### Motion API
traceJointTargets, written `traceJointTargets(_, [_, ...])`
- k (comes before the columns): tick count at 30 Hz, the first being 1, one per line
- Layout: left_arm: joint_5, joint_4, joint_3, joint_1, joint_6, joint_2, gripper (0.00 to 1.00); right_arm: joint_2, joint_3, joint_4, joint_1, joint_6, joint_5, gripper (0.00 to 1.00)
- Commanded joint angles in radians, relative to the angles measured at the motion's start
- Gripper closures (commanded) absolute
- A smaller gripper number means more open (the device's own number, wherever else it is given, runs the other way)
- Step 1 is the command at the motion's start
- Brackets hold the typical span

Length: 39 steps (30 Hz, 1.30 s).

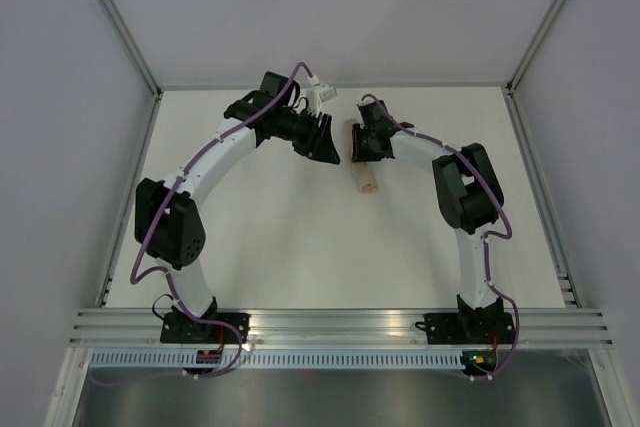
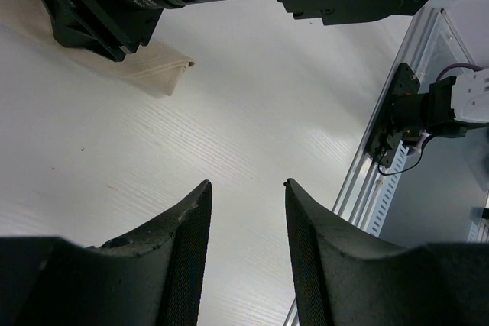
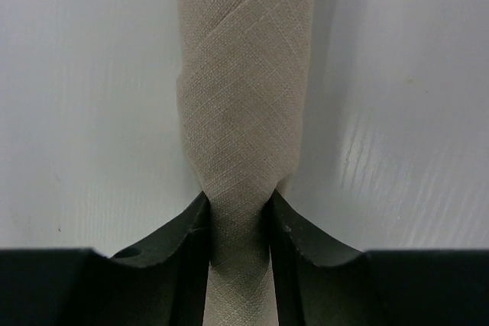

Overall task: Fold the napkin, place the utensils inside, and roll it up
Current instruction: Roll the napkin with the utensil

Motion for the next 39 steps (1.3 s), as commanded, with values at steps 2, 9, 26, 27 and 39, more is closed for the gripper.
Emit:
traceJointTargets(2, [0.008,0.012,0.033,-0.003,-0.064,0.011,0.51,0.095,-0.025,-0.098,-0.008,0.07,0.009,0.6])
traceJointTargets(9, [-0.002,0.014,0.033,-0.007,-0.067,0.04,0.51,0.087,-0.013,-0.097,-0.009,0.07,0.011,0.52])
traceJointTargets(26, [-0.047,0.143,-0.031,-0.007,-0.118,0.101,0.51,0.043,0.026,-0.125,-0.023,0.042,-0.027,0.46])
traceJointTargets(27, [-0.048,0.143,-0.033,-0.007,-0.118,0.101,0.51,0.04,0.027,-0.125,-0.023,0.042,-0.029,0.46])
traceJointTargets(39, [-0.041,0.163,-0.037,-0.006,-0.122,0.121,0.51,0.02,0.073,-0.155,-0.037,0.031,-0.034,0.43])
